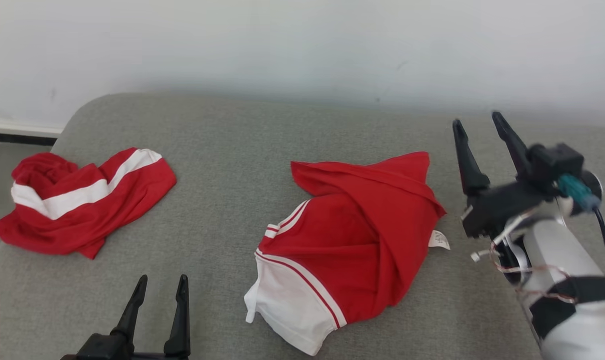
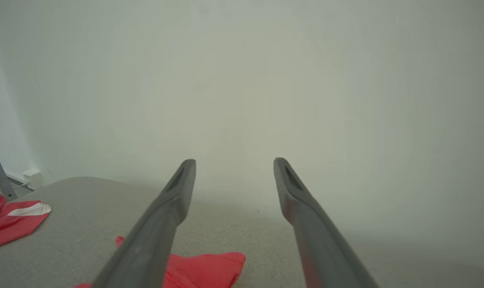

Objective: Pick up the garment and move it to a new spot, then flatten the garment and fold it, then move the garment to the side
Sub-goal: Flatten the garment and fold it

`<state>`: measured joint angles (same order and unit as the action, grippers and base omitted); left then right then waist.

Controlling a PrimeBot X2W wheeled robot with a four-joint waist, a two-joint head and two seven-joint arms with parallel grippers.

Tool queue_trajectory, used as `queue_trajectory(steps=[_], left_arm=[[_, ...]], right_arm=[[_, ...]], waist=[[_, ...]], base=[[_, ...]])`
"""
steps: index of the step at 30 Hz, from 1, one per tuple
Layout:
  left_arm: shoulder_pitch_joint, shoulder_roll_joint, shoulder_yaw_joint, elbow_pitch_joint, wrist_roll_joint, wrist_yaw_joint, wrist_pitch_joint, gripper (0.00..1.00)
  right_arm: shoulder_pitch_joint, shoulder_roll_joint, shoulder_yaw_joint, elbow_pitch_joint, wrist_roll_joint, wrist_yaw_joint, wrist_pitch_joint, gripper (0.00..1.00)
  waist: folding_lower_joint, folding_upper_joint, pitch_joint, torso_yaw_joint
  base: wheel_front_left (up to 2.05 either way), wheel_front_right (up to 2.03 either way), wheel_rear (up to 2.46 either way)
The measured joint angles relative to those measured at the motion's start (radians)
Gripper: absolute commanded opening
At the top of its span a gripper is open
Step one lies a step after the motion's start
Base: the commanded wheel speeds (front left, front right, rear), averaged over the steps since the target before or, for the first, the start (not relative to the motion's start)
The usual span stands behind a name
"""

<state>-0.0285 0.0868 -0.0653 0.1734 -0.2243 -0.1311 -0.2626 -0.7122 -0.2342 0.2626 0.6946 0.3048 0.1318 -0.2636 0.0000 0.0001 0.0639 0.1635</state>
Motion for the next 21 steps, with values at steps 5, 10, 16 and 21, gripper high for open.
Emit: queue_trajectory(steps=[5, 10, 16, 21], left_arm=[[0.013, 0.000, 0.008, -0.014, 0.010, 0.000, 0.000, 1.00], [0.028, 0.001, 0.011, -0.017, 0.010, 0.000, 0.000, 1.00], [0.034, 0.001, 0.012, -0.020, 0.010, 0.000, 0.000, 1.00], [0.040, 0.001, 0.016, -0.025, 0.010, 0.000, 0.000, 1.00]], right_arm=[[0.187, -0.021, -0.096, -0.130, -0.021, 0.000, 0.000, 1.00], [0.355, -0.011, -0.189, -0.239, -0.036, 0.000, 0.000, 1.00], [0.541, 0.049, -0.287, -0.358, -0.059, 0.000, 0.000, 1.00], [0.640, 0.104, -0.330, -0.445, -0.077, 0.000, 0.000, 1.00]], waist=[[0.0000, 0.0000, -0.016, -0.041], [-0.0001, 0.0000, -0.030, -0.059], [0.0000, 0.0000, -0.041, -0.070], [0.0000, 0.0000, -0.040, -0.075]], base=[[0.00, 0.00, 0.00], [0.00, 0.00, 0.00], [0.00, 0.00, 0.00], [0.00, 0.00, 0.00]])
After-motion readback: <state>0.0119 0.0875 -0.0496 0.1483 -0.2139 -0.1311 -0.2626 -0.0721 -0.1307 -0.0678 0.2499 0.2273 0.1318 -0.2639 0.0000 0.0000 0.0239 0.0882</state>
